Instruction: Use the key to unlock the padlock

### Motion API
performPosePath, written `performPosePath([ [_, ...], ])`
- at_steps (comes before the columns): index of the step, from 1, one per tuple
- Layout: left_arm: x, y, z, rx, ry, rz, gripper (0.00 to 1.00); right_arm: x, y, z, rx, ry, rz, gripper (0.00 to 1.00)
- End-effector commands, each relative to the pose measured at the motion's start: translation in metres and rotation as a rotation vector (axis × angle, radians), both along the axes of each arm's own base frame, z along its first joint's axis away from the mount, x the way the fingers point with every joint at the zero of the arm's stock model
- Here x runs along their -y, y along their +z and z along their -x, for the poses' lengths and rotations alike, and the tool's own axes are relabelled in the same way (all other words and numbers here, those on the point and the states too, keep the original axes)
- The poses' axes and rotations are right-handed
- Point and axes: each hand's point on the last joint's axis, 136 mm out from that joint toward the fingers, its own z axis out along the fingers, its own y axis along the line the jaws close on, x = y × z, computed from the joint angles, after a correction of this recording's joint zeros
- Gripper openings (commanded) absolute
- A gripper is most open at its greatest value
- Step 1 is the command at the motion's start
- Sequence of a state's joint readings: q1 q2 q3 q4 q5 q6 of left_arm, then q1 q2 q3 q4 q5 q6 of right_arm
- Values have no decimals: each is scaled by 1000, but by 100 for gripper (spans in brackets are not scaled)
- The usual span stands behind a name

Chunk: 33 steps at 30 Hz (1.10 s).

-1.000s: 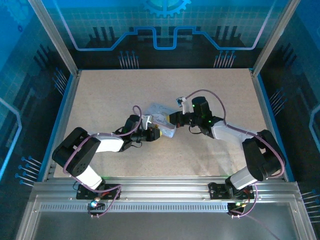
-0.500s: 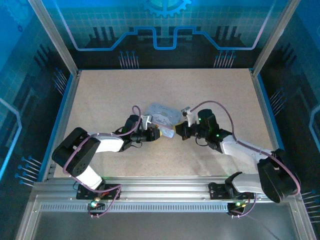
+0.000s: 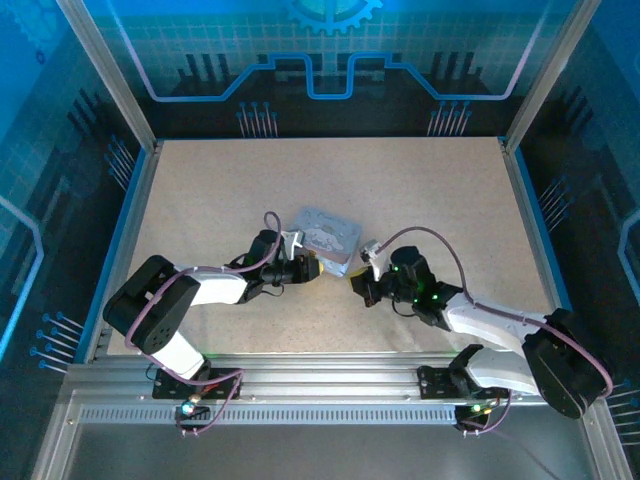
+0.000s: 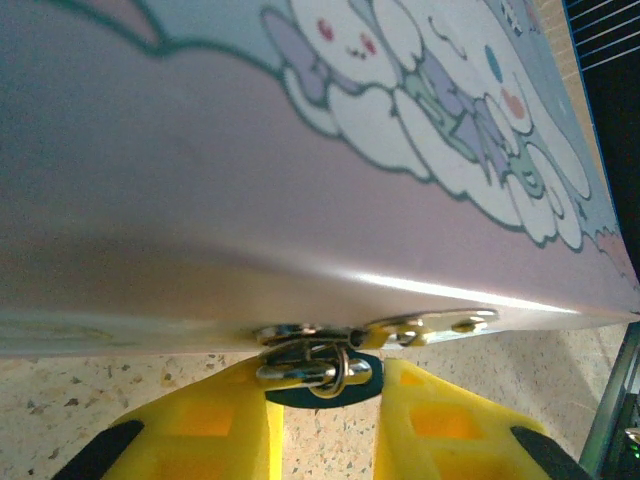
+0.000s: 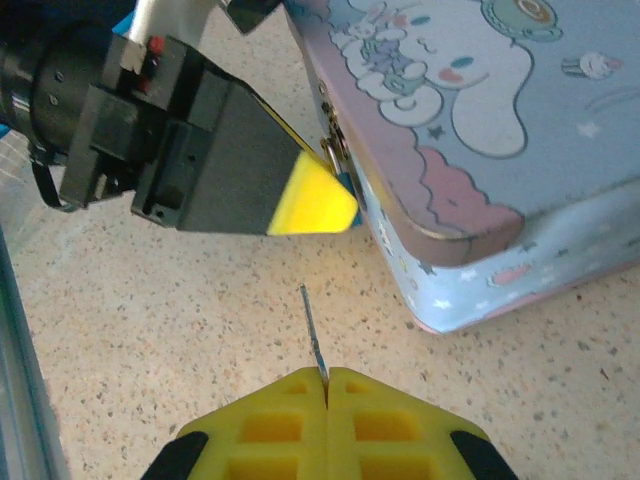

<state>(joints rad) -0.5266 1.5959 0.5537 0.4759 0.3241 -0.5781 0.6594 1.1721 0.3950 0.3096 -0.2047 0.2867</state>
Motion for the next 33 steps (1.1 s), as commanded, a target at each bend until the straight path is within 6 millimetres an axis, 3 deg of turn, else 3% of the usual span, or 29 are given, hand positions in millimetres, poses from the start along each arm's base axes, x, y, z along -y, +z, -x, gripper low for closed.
performPosePath([
  [1, 12, 21, -7, 42, -25, 44, 24, -1, 7, -2, 63, -4, -11, 3],
  [24, 13, 25, -9, 27, -8, 68, 22, -35, -29, -14, 49, 51, 7, 2],
  [33, 14, 26, -9, 17, -2, 79, 21, -39, -37, -31, 94, 6, 23, 2],
])
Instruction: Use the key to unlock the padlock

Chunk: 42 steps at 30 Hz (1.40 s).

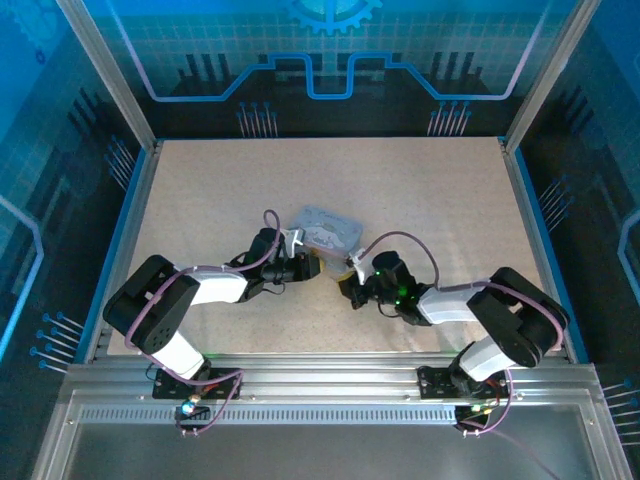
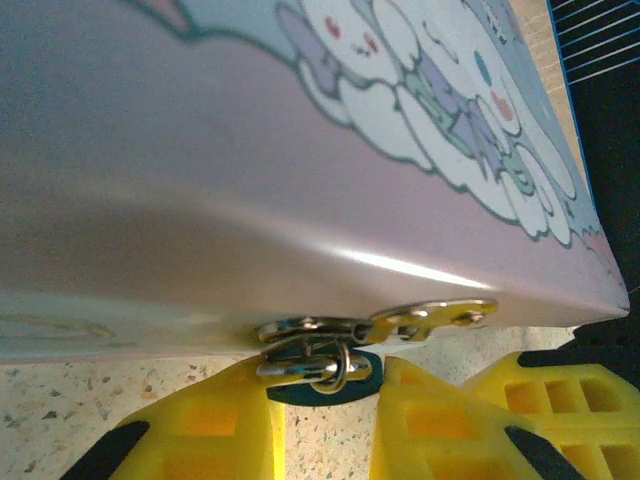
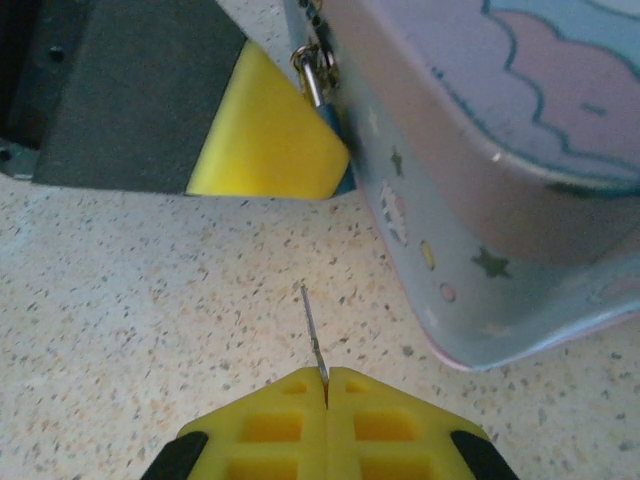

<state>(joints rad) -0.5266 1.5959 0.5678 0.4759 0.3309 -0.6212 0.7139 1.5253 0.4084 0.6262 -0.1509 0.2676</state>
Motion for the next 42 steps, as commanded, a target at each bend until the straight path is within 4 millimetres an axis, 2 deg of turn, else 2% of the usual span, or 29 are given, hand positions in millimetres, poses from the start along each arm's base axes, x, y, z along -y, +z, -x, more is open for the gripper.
performPosePath([
  [1, 11, 20, -6, 36, -17, 50, 21, -12, 13, -14, 85, -14, -19, 2],
  [16, 9, 21, -5, 32, -11, 47, 20, -21, 7, -26, 131, -24, -2, 2],
  [33, 9, 20, -6, 29, -11, 43, 20, -28, 9, -22, 144, 20, -31, 2],
  [42, 10, 20, -6, 27, -14, 43, 20, -26, 11, -27, 161, -9, -31, 2],
])
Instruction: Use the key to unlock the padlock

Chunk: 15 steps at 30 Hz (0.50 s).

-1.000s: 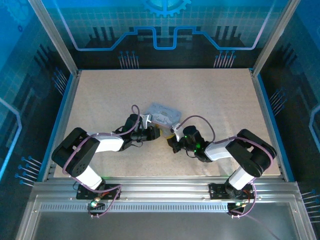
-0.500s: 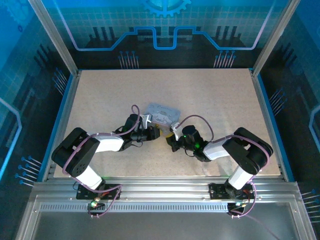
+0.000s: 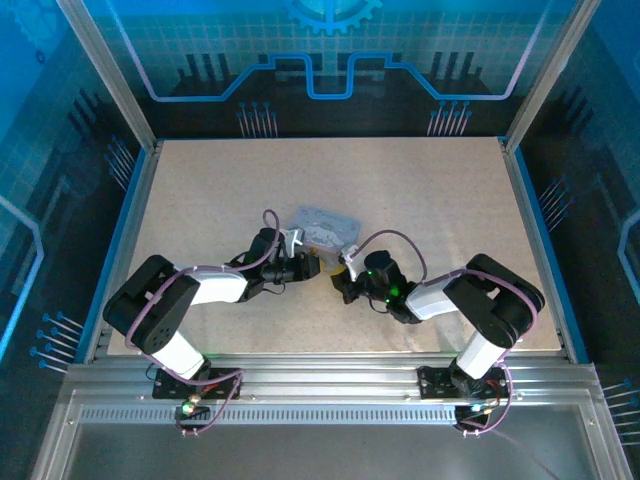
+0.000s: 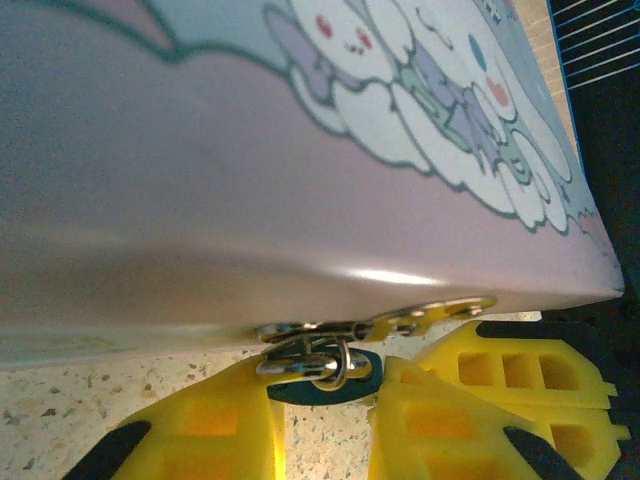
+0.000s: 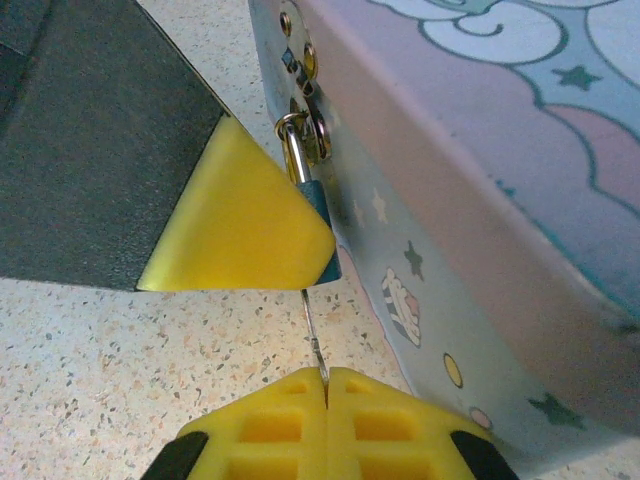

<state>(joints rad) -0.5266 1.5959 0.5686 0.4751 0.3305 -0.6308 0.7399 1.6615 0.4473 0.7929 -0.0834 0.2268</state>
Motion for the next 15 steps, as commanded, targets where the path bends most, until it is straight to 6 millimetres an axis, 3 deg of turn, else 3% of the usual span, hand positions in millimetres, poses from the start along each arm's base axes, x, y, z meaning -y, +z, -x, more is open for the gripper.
performPosePath([
  [1, 10, 20, -6, 34, -19, 40, 20, -9, 13, -7, 58, 0, -29, 2],
  [15, 10, 20, -6, 32, -20, 37, 20, -7, 16, -12, 71, -33, -38, 2],
])
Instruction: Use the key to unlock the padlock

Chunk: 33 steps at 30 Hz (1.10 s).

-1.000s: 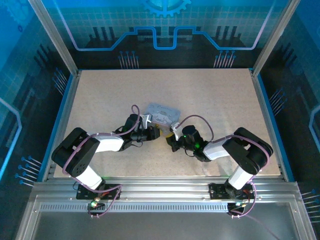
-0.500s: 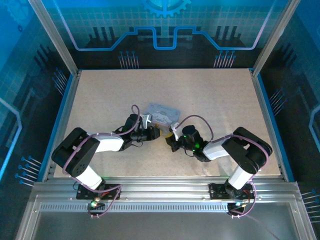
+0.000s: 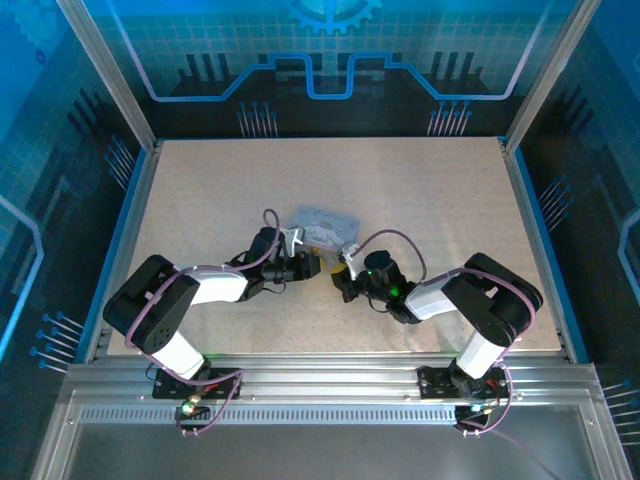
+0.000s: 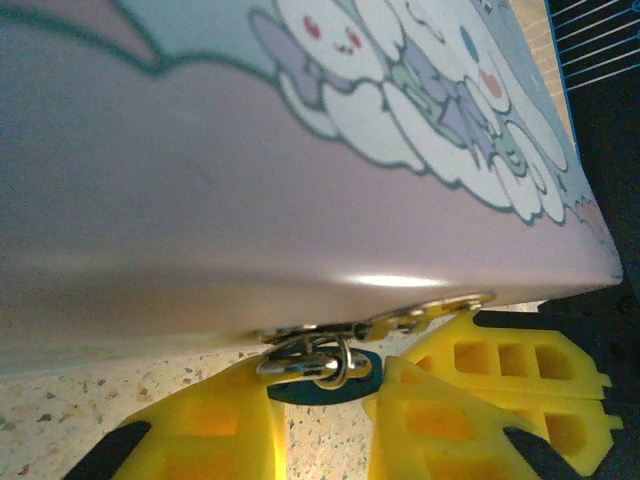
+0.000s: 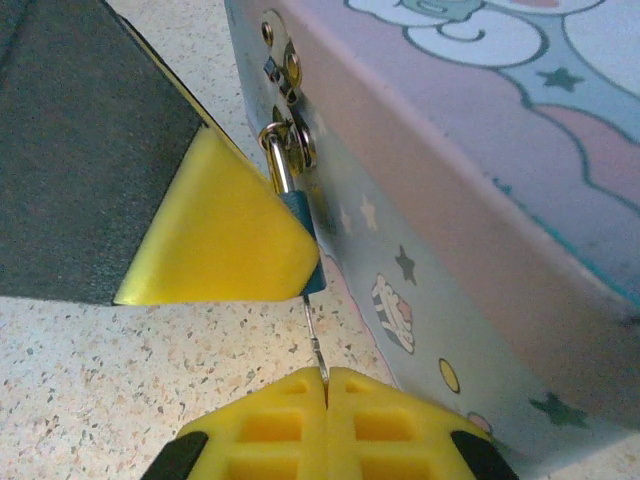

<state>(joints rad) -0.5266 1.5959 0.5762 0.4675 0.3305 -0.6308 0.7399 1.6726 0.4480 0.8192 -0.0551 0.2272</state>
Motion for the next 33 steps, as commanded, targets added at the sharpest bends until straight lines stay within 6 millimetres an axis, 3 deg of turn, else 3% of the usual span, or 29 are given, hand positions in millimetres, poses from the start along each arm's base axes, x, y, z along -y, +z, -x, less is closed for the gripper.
performPosePath([
  [1, 9, 18, -5, 30, -18, 36, 20, -8, 15, -6, 54, -7, -39, 2],
  [33, 24, 34, -1, 34, -33, 97, 19, -23, 40, -14, 139, 14, -159, 2],
])
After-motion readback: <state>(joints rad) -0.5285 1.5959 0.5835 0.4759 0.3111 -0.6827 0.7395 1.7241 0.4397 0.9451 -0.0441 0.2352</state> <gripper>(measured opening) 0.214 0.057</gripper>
